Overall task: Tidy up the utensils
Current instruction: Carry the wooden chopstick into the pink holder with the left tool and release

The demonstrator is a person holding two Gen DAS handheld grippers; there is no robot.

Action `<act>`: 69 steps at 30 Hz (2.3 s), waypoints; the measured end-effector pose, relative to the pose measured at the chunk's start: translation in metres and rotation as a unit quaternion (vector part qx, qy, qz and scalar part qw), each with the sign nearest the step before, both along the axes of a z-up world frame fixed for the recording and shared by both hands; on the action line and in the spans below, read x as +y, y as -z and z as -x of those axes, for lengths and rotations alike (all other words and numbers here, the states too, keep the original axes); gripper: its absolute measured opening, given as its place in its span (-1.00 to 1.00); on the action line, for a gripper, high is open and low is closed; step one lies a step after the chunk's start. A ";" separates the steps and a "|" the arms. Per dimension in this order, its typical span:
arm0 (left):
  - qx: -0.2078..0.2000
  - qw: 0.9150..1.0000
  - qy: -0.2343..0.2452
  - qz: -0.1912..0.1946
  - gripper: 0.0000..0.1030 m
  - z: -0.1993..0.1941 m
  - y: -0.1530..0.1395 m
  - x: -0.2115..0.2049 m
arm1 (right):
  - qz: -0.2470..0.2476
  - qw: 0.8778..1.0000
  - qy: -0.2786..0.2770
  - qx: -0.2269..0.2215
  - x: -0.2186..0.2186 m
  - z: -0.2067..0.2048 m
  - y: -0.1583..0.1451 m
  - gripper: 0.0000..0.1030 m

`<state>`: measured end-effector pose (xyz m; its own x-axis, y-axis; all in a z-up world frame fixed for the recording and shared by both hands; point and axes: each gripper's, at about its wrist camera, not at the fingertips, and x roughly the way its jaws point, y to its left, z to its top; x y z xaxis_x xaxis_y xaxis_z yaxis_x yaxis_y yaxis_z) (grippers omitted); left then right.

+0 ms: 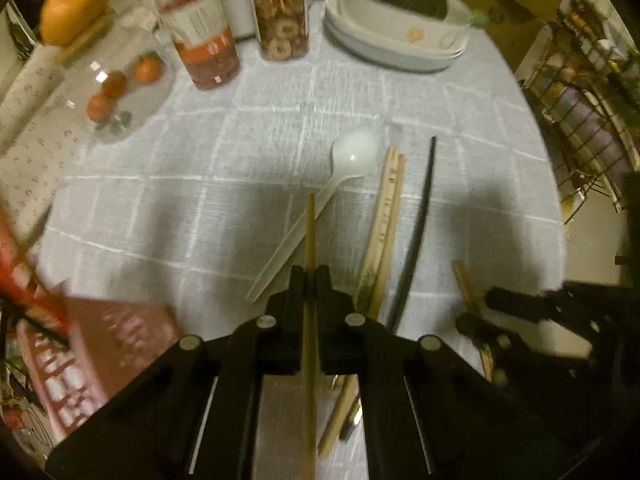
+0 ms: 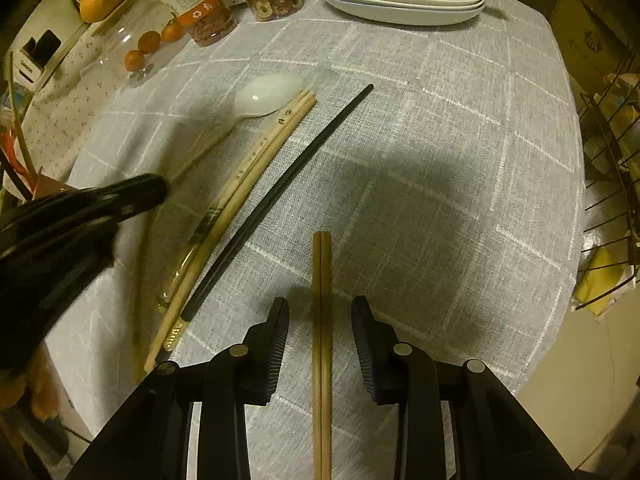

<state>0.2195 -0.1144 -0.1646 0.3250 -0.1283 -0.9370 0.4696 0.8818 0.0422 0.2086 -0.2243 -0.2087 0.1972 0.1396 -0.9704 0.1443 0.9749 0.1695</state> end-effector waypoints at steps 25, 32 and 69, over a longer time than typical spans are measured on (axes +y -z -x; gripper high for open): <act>-0.142 0.988 -0.011 0.064 -0.88 0.107 -0.120 0.073 | -0.004 0.985 -0.035 -0.166 0.023 0.082 -0.121 -0.84; -0.185 0.976 -0.039 0.111 -0.88 0.123 -0.153 0.103 | 0.015 0.975 -0.042 -0.216 0.036 0.089 -0.149 -0.84; -0.258 0.959 -0.106 0.055 -0.88 0.050 -0.126 0.130 | 0.002 0.953 -0.050 -0.300 0.093 0.068 -0.194 -0.84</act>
